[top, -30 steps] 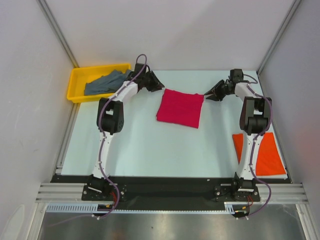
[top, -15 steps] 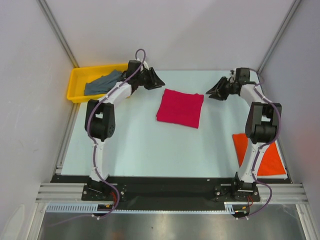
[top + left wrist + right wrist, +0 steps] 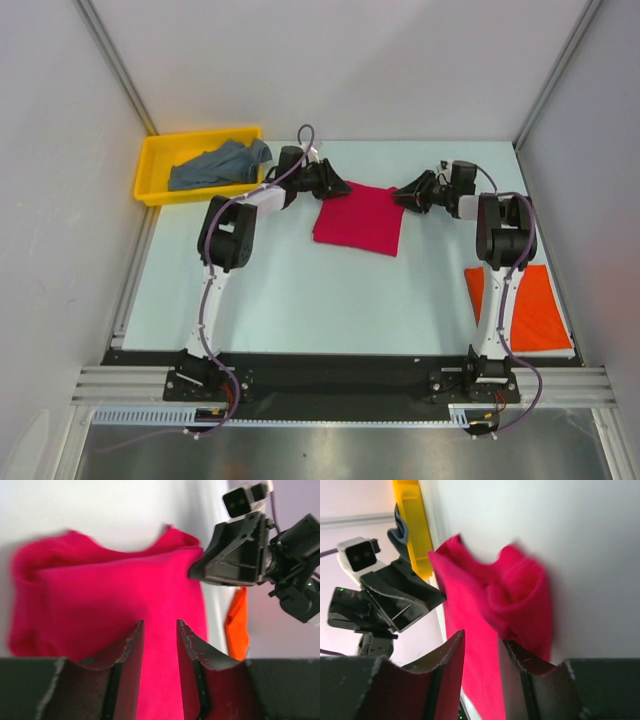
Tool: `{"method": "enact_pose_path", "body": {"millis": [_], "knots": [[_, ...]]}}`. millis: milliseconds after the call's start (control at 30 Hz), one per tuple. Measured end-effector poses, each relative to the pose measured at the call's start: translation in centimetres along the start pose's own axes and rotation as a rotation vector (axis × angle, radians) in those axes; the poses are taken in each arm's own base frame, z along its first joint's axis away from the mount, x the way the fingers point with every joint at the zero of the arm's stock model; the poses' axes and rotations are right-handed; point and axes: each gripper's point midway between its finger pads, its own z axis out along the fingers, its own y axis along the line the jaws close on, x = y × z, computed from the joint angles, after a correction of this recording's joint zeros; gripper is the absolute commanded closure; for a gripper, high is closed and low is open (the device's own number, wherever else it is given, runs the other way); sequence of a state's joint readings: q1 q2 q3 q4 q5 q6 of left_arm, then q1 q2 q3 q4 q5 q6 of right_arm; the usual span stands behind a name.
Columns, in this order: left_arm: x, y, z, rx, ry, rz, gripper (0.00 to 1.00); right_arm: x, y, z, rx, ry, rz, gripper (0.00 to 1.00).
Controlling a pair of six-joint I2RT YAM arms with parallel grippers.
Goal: Fold and stack the t-shirts
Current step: Fold the tshirt, then neatly place the folded tshirt to the corner
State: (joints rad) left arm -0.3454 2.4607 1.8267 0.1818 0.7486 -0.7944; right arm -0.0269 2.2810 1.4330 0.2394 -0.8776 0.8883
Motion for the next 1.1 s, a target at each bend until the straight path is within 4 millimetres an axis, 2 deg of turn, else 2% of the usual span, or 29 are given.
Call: {"method": "enact_pose_path", "body": {"millis": [100, 167, 333, 433, 467, 567, 633, 700, 733, 800, 867, 933, 1000, 1100], "knots": [[-0.4, 2.4, 0.7, -0.029, 0.008, -0.01, 0.6, -1.5, -1.6, 0.8, -0.012, -0.004, 0.029, 0.62], [-1.2, 3.1, 0.7, -0.039, 0.002, -0.002, 0.6, -2.4, -1.9, 1.1, -0.032, 0.002, 0.041, 0.6], [-3.5, 3.3, -0.7, -0.087, -0.015, 0.069, 0.54, -5.6, -0.6, 0.4, -0.046, -0.037, 0.029, 0.51], [-4.4, 2.6, -2.4, -0.15, -0.017, 0.113, 0.51, -8.3, 1.5, -0.7, -0.033, -0.068, 0.005, 0.51], [-4.8, 2.1, -3.2, -0.172, -0.02, 0.133, 0.42, -9.2, 2.3, -1.2, -0.016, -0.075, -0.003, 0.5], [-6.1, -1.3, -6.0, -0.242, -0.047, 0.23, 0.34, -10.9, 4.2, -2.8, 0.047, -0.1, -0.056, 0.45], [-6.8, -5.1, -8.7, -0.292, -0.09, 0.347, 0.33, -10.7, 5.0, -4.2, 0.117, -0.108, -0.08, 0.41], [-6.7, -8.9, -11.2, -0.345, -0.136, 0.476, 0.32, -9.0, 5.1, -5.6, 0.2, -0.098, -0.09, 0.38], [-6.1, -11.6, -12.4, -0.36, -0.161, 0.567, 0.32, -7.7, 5.3, -6.5, 0.24, -0.088, -0.099, 0.34], [-3.5, -16.7, -13.8, -0.371, -0.187, 0.755, 0.32, -4.6, 5.8, -8.0, 0.308, -0.064, -0.132, 0.32], [1.0, -21.5, -13.8, -0.341, -0.193, 0.948, 0.32, -1.2, 6.1, -9.4, 0.371, -0.029, -0.162, 0.3], [6.2, -23.9, -12.9, -0.296, -0.153, 1.096, 0.32, 1.3, 6.2, -10.5, 0.413, -0.003, -0.201, 0.29], [12.1, -23.8, -11.4, -0.27, -0.069, 1.231, 0.32, 3.6, 5.8, -11.7, 0.453, 0.019, -0.228, 0.28], [18.7, -19.9, -9.5, -0.309, 0.083, 1.385, 0.32, 5.3, 4.4, -13.9, 0.506, 0.018, -0.233, 0.28]]}}
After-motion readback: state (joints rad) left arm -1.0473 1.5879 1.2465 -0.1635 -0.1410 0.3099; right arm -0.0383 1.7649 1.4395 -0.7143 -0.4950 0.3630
